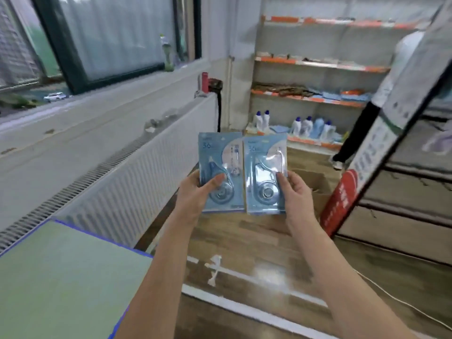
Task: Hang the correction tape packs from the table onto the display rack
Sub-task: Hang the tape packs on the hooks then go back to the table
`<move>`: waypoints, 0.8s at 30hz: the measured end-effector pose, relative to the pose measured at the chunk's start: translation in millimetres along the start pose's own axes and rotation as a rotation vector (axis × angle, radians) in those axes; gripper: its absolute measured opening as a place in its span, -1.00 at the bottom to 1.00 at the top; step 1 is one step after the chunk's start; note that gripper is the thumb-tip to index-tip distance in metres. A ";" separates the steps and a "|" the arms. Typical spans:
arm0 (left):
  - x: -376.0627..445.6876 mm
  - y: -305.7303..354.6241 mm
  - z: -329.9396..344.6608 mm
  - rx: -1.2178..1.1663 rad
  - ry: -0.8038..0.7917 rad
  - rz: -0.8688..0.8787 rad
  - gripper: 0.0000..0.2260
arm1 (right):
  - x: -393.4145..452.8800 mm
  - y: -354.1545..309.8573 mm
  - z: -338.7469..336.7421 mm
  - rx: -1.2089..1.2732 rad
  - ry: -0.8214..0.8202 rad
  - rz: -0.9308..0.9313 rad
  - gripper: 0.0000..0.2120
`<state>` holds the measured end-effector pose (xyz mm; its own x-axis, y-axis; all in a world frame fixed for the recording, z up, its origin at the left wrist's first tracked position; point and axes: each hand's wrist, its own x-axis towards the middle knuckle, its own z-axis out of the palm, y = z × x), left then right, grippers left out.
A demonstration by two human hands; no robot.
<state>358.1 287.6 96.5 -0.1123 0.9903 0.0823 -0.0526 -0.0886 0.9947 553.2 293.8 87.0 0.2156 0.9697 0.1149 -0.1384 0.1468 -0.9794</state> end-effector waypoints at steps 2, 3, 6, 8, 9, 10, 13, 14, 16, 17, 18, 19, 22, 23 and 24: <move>12.4 10.0 55.1 -0.016 -0.083 0.054 -0.92 | 14.2 -19.3 -45.4 -0.003 0.083 -0.075 -0.89; 19.1 12.6 80.7 -0.032 -0.122 0.073 -0.93 | 20.5 -27.1 -66.6 -0.006 0.129 -0.101 -0.86; 41.7 17.3 153.7 -0.023 -0.239 0.135 -0.93 | 40.2 -44.6 -127.6 0.007 0.261 -0.164 -0.85; 59.4 16.3 202.9 -0.018 -0.302 0.164 -0.95 | 54.6 -54.5 -165.9 0.004 0.338 -0.192 -0.89; 68.6 15.5 227.6 -0.019 -0.328 0.170 -0.95 | 62.4 -59.1 -184.3 -0.004 0.377 -0.204 -0.90; 77.2 14.8 252.7 -0.017 -0.362 0.174 -0.95 | 70.7 -63.5 -202.5 -0.010 0.414 -0.219 -0.90; 106.7 10.0 327.0 -0.046 -0.482 0.140 -0.91 | 99.8 -76.9 -257.6 -0.026 0.530 -0.273 -0.90; 116.0 10.3 350.3 -0.056 -0.519 0.134 -0.91 | 110.3 -81.4 -274.7 -0.024 0.573 -0.287 -0.90; 135.1 11.5 395.3 -0.075 -0.594 0.134 -0.85 | 132.3 -90.9 -306.4 -0.023 0.652 -0.310 -0.90; 143.1 12.1 416.7 -0.085 -0.629 0.134 -0.84 | 143.1 -94.8 -321.4 -0.033 0.689 -0.316 -0.90; 150.5 13.3 436.4 -0.095 -0.659 0.138 -0.85 | 153.4 -98.5 -335.3 -0.050 0.722 -0.323 -0.90; 157.9 14.5 454.9 -0.108 -0.689 0.145 -0.86 | 163.2 -101.9 -348.1 -0.065 0.751 -0.332 -0.90; 178.1 16.7 506.7 -0.133 -0.769 0.169 -0.83 | 190.2 -108.2 -384.4 -0.068 0.820 -0.350 -0.90; 183.4 16.8 521.1 -0.140 -0.785 0.175 -0.83 | 197.6 -109.2 -394.6 -0.061 0.840 -0.351 -0.90; 188.2 16.6 535.4 -0.150 -0.799 0.176 -0.83 | 204.8 -109.7 -404.6 -0.055 0.858 -0.352 -0.90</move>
<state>867.3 530.0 161.8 0.6039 0.7338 0.3113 -0.2380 -0.2067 0.9490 1003.6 397.3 150.9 0.8807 0.3918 0.2660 0.1115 0.3744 -0.9205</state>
